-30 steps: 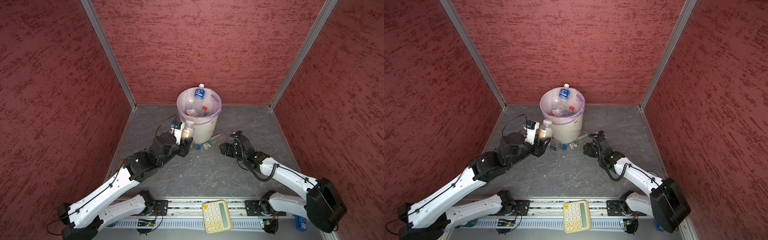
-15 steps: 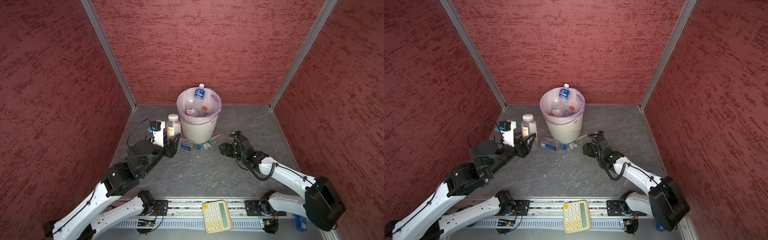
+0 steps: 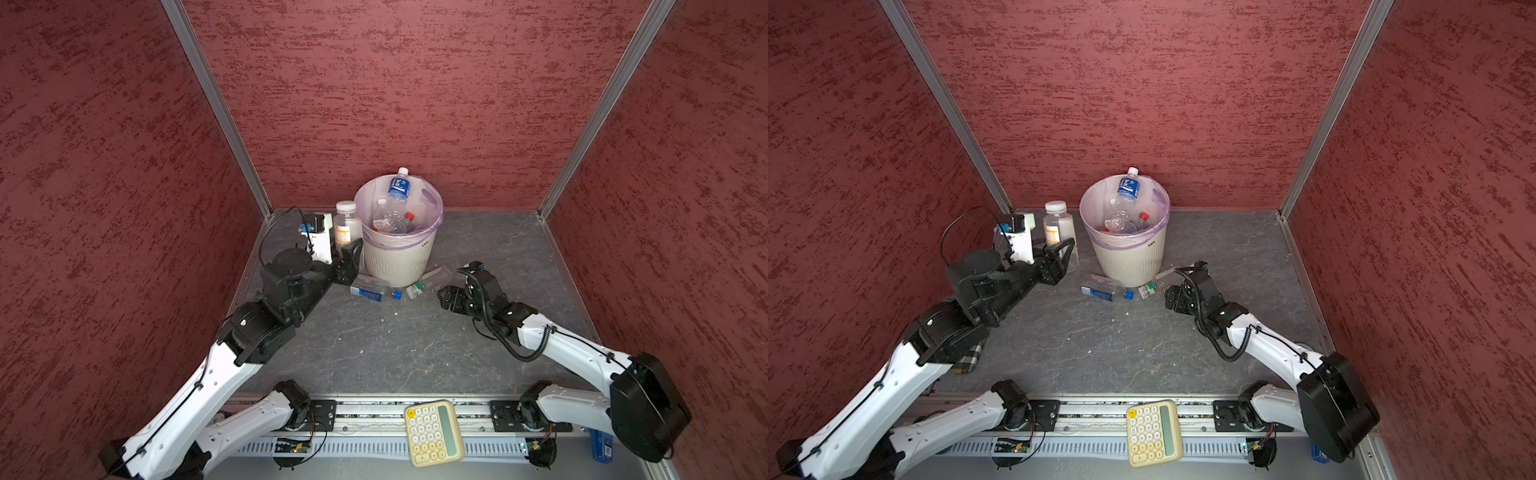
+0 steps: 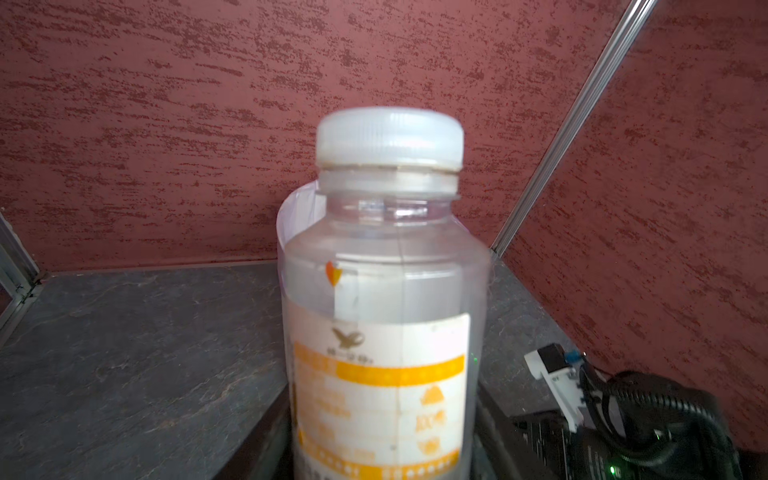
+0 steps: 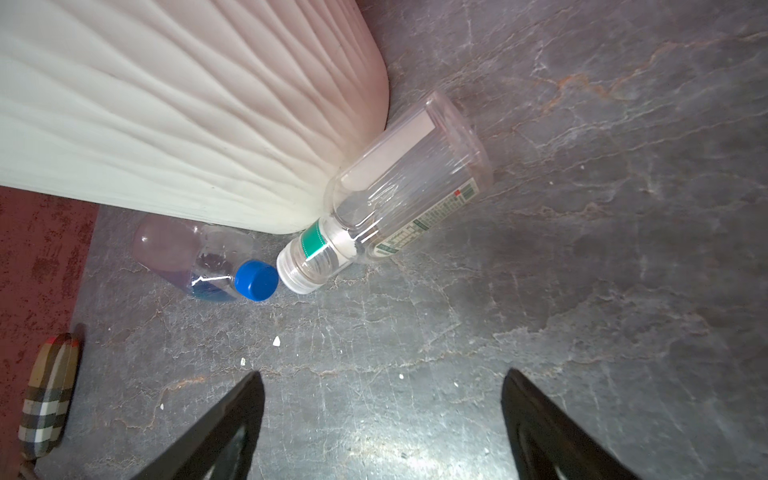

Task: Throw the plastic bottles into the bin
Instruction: 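Carry the orange-labelled bottle up over the bin with the left gripper, then open the left gripper over the bin while the right gripper lowers onto the green-ringed bottle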

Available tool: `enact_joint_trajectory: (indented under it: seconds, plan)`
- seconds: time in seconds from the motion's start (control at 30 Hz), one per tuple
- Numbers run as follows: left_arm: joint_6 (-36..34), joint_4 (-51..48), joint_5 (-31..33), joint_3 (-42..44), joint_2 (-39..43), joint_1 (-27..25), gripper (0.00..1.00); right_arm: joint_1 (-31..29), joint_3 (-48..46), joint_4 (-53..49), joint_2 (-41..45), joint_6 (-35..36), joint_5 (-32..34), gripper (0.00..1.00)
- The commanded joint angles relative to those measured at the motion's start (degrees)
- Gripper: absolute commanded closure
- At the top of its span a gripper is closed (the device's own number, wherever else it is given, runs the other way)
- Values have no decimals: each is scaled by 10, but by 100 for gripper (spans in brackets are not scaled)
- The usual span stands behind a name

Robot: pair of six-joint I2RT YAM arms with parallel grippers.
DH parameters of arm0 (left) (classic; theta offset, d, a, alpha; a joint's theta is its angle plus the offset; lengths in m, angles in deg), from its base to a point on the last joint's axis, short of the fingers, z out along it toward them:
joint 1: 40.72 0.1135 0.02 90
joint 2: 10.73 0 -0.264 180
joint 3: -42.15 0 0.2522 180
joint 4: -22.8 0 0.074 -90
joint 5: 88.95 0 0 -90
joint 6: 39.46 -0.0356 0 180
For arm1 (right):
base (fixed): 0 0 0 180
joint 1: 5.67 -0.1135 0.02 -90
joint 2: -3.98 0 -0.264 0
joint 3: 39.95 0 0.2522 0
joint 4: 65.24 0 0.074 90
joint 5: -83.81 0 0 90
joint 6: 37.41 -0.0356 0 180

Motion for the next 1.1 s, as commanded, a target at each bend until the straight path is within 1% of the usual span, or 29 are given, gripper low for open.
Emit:
enact_joint_trajectory:
  seconds: [0.0,0.03,0.1,0.17,0.2,0.27,0.3,0.37,0.4,0.43,0.67,0.87,1.07]
  plan:
    - [9,71,-114,-68,-88,68,66,5,6,16,14,-8,-6,10]
    - [11,86,-133,-89,-119,85,66,5,5,14,16,-8,-6,10]
    - [19,96,-172,-162,-203,120,66,4,1,12,23,-9,-6,10]
    - [36,74,-208,-244,-286,149,65,5,-3,9,30,-10,-5,10]
    - [46,53,-227,-287,-326,161,58,5,-3,4,35,-10,-4,10]
    - [55,15,-231,-339,-375,171,37,4,-5,-3,47,-12,-2,10]
    - [57,8,-232,-349,-387,174,26,5,-9,-6,55,-13,1,10]
    - [58,8,-224,-341,-389,174,6,5,-14,-10,67,-14,5,10]
    - [58,12,-225,-333,-384,175,1,4,-15,-12,71,-16,6,10]
    - [57,17,-226,-325,-378,175,0,5,-17,-11,72,-17,5,10]
    - [49,41,-226,-279,-315,174,0,5,-3,-1,41,-10,-5,10]
    - [34,25,-220,-260,-282,175,0,5,11,14,11,-16,-13,9]
    - [33,33,-212,-192,-238,177,0,5,37,18,-39,-37,-23,8]
